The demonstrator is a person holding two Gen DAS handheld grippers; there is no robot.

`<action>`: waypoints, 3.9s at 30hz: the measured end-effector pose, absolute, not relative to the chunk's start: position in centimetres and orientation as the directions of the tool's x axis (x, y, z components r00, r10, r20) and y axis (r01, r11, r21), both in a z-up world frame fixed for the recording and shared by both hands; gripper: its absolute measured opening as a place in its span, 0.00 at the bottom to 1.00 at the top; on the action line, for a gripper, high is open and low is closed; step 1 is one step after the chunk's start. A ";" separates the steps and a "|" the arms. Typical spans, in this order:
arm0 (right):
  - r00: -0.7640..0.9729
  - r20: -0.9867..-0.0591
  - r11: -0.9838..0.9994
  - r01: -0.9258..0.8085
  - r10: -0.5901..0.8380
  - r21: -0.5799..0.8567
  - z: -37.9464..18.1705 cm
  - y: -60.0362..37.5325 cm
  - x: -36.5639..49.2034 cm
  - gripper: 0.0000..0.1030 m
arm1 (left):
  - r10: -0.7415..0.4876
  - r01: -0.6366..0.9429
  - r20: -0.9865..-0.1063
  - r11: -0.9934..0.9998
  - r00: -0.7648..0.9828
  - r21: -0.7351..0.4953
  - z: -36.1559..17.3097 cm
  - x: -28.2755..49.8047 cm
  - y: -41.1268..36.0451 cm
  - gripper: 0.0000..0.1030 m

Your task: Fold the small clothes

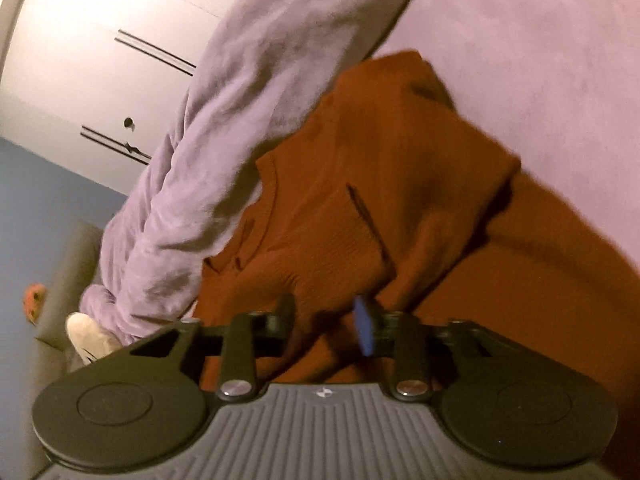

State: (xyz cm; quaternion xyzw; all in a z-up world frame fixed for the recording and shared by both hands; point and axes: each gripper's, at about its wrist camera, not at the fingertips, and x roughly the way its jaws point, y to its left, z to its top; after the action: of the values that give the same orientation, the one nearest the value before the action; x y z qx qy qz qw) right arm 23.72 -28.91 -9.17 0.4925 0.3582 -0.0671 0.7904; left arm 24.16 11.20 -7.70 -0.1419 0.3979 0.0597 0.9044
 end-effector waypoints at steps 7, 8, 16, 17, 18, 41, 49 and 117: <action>0.732 -0.639 0.460 0.496 0.235 0.737 -9.7 -28.6 25.2 0.33 | 0.007 -0.221 -0.743 0.957 0.669 -0.189 -7.8 24.3 10.8 0.67; 0.735 -0.636 0.457 0.495 0.234 0.740 -9.9 -28.6 25.5 0.32 | 0.009 -0.221 -0.745 0.957 0.667 -0.186 -7.8 24.4 10.8 0.67; 0.808 -0.586 0.723 0.367 0.064 0.584 -4.1 -27.8 25.4 0.05 | 0.090 -0.229 -0.747 0.970 0.658 -0.084 -8.0 26.2 9.8 0.67; 0.815 -0.578 0.754 0.356 0.038 0.552 -3.5 -27.9 25.2 0.05 | 0.095 -0.230 -0.747 0.970 0.657 -0.079 -8.0 26.4 9.8 0.67; 0.821 -0.571 0.777 0.348 0.019 0.525 -3.1 -28.1 25.0 0.05 | 0.097 -0.231 -0.749 0.970 0.655 -0.077 -8.0 26.6 9.8 0.67; 0.776 -0.631 0.858 0.340 -0.024 0.386 -6.5 -30.3 25.4 0.05 | 0.088 -0.181 -0.719 0.982 0.689 -0.054 -4.2 27.0 8.2 0.67; 0.761 -0.583 0.945 0.326 -0.286 -0.037 -6.3 -28.0 26.3 0.05 | 0.152 -0.192 -0.766 0.981 0.624 0.039 -8.1 30.6 6.1 0.67; 0.493 -0.866 0.937 0.257 0.083 0.236 -2.9 -28.7 4.9 0.30 | -0.115 0.140 -0.910 0.988 0.398 -0.063 -7.4 10.9 11.1 0.73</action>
State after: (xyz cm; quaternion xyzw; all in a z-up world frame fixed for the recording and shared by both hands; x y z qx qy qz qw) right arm 4.90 -28.71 -2.87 0.1697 0.5008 -0.0513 0.8472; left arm 10.93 11.13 -7.44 0.0116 0.5433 -0.0762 0.8360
